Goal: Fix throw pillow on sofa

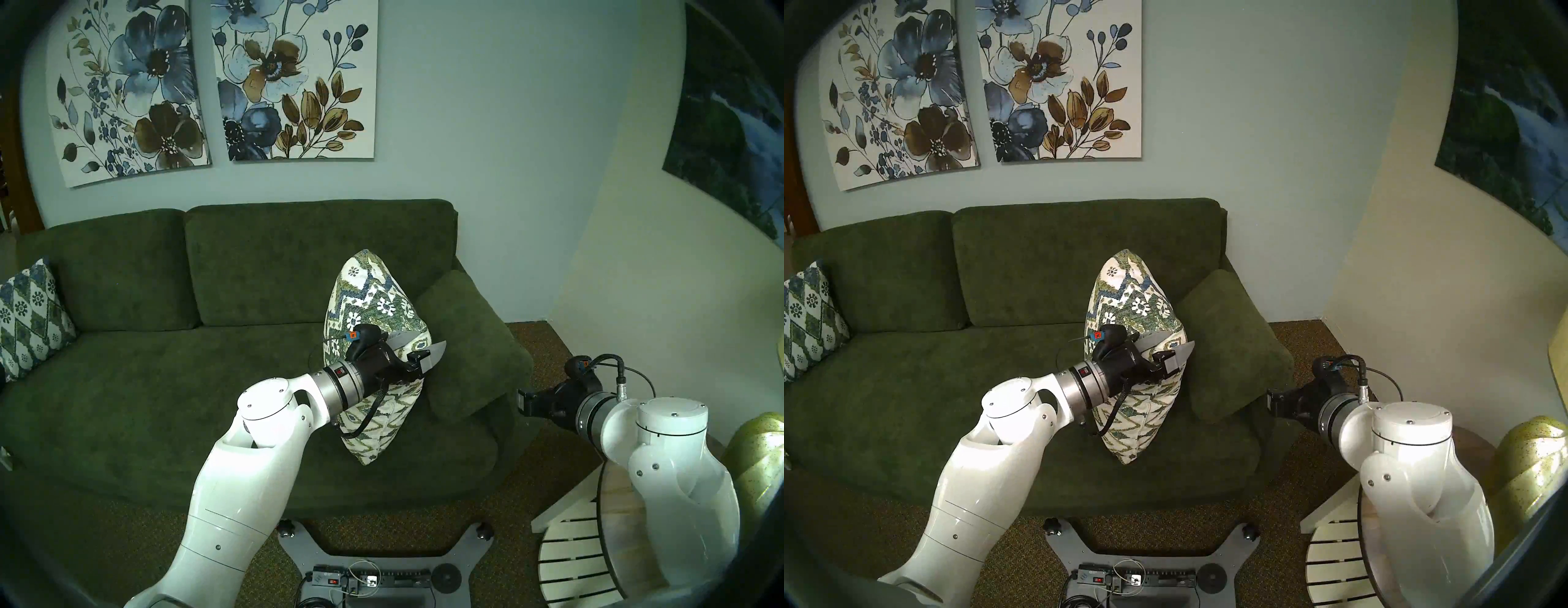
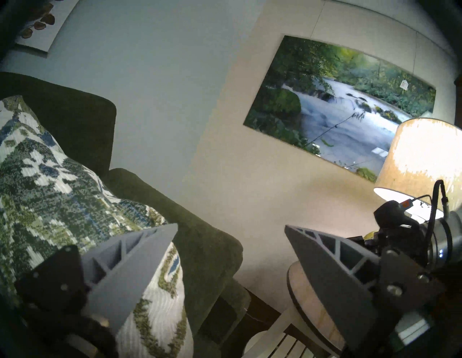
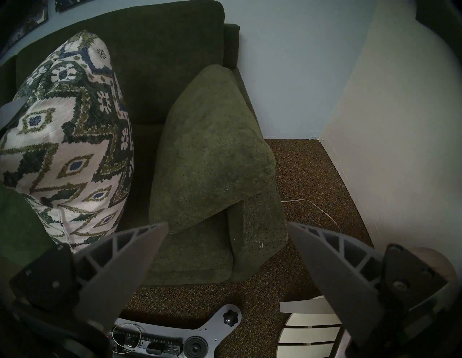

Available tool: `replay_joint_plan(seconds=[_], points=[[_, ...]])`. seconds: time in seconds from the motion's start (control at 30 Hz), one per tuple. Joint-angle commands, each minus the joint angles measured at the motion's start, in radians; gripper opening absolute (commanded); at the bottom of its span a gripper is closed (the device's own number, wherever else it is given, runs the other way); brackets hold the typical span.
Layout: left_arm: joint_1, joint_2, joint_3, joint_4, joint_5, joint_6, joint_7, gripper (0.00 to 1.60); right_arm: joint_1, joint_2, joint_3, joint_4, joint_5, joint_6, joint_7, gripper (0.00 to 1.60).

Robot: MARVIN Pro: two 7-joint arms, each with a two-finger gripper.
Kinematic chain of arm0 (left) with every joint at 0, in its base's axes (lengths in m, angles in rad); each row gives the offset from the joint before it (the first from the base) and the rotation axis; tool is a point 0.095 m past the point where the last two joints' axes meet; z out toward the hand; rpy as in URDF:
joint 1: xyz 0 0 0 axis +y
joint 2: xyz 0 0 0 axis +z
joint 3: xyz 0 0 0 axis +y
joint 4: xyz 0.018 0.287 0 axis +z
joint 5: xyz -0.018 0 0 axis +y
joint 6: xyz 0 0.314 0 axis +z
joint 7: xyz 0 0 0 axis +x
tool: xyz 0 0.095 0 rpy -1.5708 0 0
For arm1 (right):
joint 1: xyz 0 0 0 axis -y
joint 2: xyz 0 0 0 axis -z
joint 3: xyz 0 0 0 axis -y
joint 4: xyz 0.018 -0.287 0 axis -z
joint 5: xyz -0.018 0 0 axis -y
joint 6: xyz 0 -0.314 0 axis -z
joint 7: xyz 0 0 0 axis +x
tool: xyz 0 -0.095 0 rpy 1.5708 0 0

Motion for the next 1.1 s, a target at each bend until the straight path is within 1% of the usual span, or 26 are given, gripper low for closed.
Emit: replay_joint_plan(seconds=[0.0,0.1,0.33,0.37,0.4,0.47,0.53,0.57,0.67,0.7,0.77,0.8,0.83,0.87,0.9,0.93,0.97,1.0,1.03,1.07], points=[[0.003,-0.023,-0.007,-0.058,-0.052,0.025,-0.025,1.60,0.000,0.001,0.000,-0.012,0.000,0.001,0.001,1.60],[0.011,-0.034,-0.017,-0.089,-0.078,0.045,-0.030,1.60,0.000,0.001,0.000,-0.012,0.000,0.001,0.001,1.60],[0.010,-0.033,-0.044,-0.144,-0.102,0.086,-0.028,1.60,0.000,0.001,0.000,-0.012,0.000,0.001,0.001,1.60],[0.007,-0.024,-0.061,-0.165,-0.112,0.100,-0.033,1.60,0.000,0.001,0.000,-0.012,0.000,0.001,0.001,1.60],[0.005,-0.010,-0.068,-0.177,-0.109,0.102,-0.041,1.60,0.000,0.001,0.000,-0.012,0.000,0.001,0.001,1.60],[0.008,0.002,-0.080,-0.190,-0.113,0.111,-0.048,1.60,0.000,0.001,0.000,-0.012,0.000,0.001,0.001,1.60],[0.030,0.048,-0.126,-0.215,-0.117,0.121,-0.075,1.60,0.000,0.001,0.000,-0.012,0.000,0.001,0.001,1.60],[0.030,0.048,-0.126,-0.215,-0.117,0.121,-0.075,1.60,0.000,0.001,0.000,-0.012,0.000,0.001,0.001,1.60],[0.067,0.109,-0.174,-0.218,-0.105,0.107,-0.116,1.60,0.001,0.001,0.000,-0.011,0.000,0.001,0.001,1.60],[0.082,0.110,-0.200,-0.211,-0.092,0.107,-0.132,1.60,0.001,0.001,0.000,-0.011,0.000,0.000,0.001,1.60],[0.104,0.151,-0.231,-0.194,-0.091,0.094,-0.148,1.60,0.001,0.001,0.000,-0.010,0.000,0.000,0.001,1.60],[0.113,0.155,-0.250,-0.181,-0.085,0.089,-0.162,1.60,0.001,0.001,0.000,-0.010,0.000,0.000,0.001,1.60],[0.121,0.182,-0.263,-0.162,-0.081,0.073,-0.174,1.60,0.001,0.001,0.000,-0.010,0.000,0.000,0.001,1.60],[0.128,0.178,-0.288,-0.143,-0.067,0.070,-0.181,1.60,0.001,0.001,0.000,-0.010,0.000,0.000,0.001,1.60],[0.132,0.201,-0.297,-0.126,-0.070,0.060,-0.186,1.60,0.001,0.001,0.000,-0.010,0.000,0.000,0.001,1.60],[0.133,0.205,-0.315,-0.104,-0.062,0.055,-0.193,1.60,0.001,0.001,-0.001,-0.010,0.000,0.000,0.001,1.60],[0.133,0.223,-0.326,-0.082,-0.062,0.041,-0.207,1.60,0.001,0.001,-0.001,-0.010,0.000,0.000,0.001,1.60],[0.133,0.221,-0.348,-0.066,-0.054,0.041,-0.213,1.60,0.001,0.001,-0.001,-0.010,0.000,0.000,0.001,1.60],[0.135,0.247,-0.358,-0.049,-0.056,0.027,-0.228,1.60,0.001,0.001,-0.001,-0.010,0.000,0.000,0.001,1.60],[0.140,0.256,-0.376,-0.036,-0.040,0.014,-0.239,1.60,0.001,0.001,-0.001,-0.010,0.000,0.000,0.001,1.60]])
